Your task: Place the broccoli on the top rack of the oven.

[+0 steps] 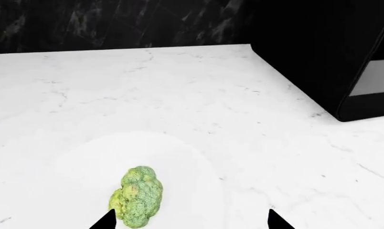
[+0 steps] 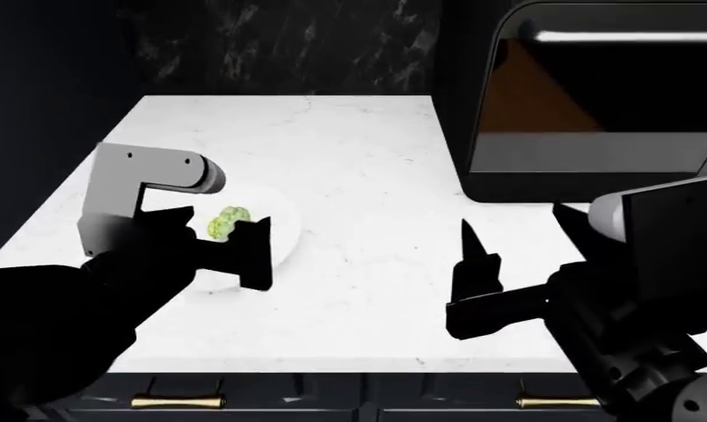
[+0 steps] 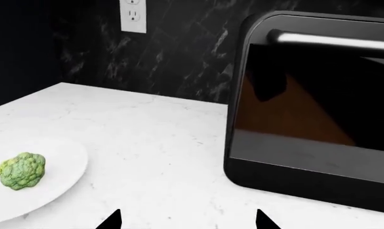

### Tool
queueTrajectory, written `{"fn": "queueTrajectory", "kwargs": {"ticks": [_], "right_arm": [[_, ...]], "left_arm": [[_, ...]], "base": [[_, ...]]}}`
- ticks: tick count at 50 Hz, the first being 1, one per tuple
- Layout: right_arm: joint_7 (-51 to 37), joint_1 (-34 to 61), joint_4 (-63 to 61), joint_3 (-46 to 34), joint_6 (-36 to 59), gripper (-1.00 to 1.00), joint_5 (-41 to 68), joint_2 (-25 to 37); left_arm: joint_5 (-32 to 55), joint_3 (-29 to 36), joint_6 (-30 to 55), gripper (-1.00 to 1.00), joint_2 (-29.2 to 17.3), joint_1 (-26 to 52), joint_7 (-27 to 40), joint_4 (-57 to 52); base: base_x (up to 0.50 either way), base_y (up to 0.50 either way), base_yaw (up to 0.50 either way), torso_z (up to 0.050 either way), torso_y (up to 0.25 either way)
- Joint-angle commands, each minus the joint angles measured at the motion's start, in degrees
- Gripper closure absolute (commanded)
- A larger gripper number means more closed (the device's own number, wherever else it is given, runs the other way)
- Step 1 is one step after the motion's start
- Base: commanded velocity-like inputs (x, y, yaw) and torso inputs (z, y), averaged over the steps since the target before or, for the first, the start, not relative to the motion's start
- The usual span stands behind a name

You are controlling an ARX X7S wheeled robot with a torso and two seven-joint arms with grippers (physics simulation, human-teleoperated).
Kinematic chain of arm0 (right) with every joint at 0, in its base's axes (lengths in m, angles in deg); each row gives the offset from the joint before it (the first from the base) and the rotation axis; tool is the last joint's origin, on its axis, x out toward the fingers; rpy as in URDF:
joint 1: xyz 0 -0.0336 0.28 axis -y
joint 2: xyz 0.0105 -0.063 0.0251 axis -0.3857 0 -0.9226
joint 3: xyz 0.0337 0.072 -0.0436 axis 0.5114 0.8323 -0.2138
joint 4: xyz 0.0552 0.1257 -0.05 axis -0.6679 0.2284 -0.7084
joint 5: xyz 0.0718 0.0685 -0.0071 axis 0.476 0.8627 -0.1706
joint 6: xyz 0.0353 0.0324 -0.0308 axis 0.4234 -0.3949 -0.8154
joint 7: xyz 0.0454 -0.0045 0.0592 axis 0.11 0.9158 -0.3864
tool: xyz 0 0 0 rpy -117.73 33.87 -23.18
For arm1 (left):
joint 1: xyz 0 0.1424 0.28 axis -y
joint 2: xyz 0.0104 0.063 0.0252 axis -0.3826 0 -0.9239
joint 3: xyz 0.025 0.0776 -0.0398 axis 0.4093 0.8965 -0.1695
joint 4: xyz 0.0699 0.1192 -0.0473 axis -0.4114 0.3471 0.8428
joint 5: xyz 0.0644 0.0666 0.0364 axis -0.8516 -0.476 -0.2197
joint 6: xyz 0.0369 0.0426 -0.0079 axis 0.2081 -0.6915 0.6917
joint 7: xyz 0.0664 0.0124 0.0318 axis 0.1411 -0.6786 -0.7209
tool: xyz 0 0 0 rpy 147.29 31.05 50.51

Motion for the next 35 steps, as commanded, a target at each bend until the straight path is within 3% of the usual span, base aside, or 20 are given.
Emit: {"fn": "queueTrajectory", "kwargs": {"ticks": [1,13,19,35], "right_arm": [[4.9,-2.8,0.2,2.0,1.4,-1.0,-4.0,-0.8],[14.3,-8.0,-0.5,7.4,3.2,-1.0,-11.5,-2.4],[17.0,-11.9,-2.4,10.0,2.6,-1.0,-13.9,-3.4],[21.7,-13.9,-2.8,11.0,2.7,-1.0,-18.7,-4.2]], "left_arm": [[-7.3,3.3,-1.4,-1.0,0.7,0.7,-3.9,1.5],[-11.1,6.6,-1.3,-1.0,1.1,5.3,-2.5,6.0],[-8.6,8.2,1.3,-1.0,1.6,8.2,0.3,9.4],[-13.6,11.9,-0.7,-1.0,1.5,10.6,-2.4,14.8]], "base": [[0.0,0.0,0.0,0.0,0.0],[0.0,0.0,0.0,0.0,0.0],[0.0,0.0,0.0,0.0,0.0],[0.0,0.0,0.0,0.0,0.0]]}}
